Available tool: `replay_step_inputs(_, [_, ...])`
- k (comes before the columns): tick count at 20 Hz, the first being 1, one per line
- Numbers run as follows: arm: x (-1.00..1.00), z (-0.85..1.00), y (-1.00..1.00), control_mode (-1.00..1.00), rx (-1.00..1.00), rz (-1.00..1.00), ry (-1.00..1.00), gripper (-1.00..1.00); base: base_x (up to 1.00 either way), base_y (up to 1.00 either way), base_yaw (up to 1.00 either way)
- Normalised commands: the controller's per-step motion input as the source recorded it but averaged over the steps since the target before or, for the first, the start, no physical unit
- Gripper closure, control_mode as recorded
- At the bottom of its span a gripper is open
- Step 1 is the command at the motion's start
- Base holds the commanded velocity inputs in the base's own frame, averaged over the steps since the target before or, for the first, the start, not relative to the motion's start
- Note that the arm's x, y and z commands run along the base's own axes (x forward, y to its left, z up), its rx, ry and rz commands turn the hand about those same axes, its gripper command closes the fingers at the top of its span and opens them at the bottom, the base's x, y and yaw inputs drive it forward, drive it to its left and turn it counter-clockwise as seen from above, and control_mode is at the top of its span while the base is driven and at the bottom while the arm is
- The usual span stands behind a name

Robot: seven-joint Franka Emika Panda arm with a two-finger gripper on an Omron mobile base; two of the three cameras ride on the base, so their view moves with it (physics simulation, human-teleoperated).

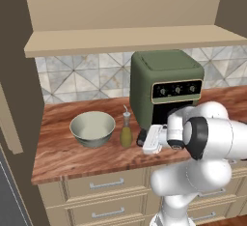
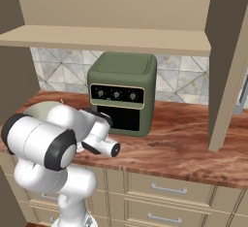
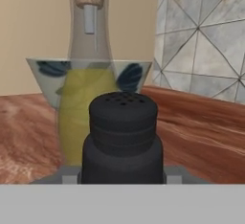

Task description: Retrieve the bottle and the shaker from the cabinet and place them next to the mixing bowl on the counter. Then add garlic from the fridge to the mixing bowl.

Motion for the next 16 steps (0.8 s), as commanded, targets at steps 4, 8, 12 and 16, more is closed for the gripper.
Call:
replay_step_inputs(4, [-0.11, 0.0, 0.0, -1.0, 0.0, -0.01, 0.0, -1.0, 0.0, 0.0, 0.0])
replay_step_inputs(8, [-0.21, 0.0, 0.0, -1.0, 0.0, -0.01, -0.01, -1.0, 0.0, 0.0, 0.0])
replay_step_inputs(12, [-0.34, 0.02, -0.06, -1.0, 0.0, -0.04, -0.01, -1.0, 0.0, 0.0, 0.0])
replay_step_inputs(16, [-0.52, 0.24, -0.23, -1.0, 0.0, -0.11, 0.0, -1.0, 0.0, 0.0, 0.0])
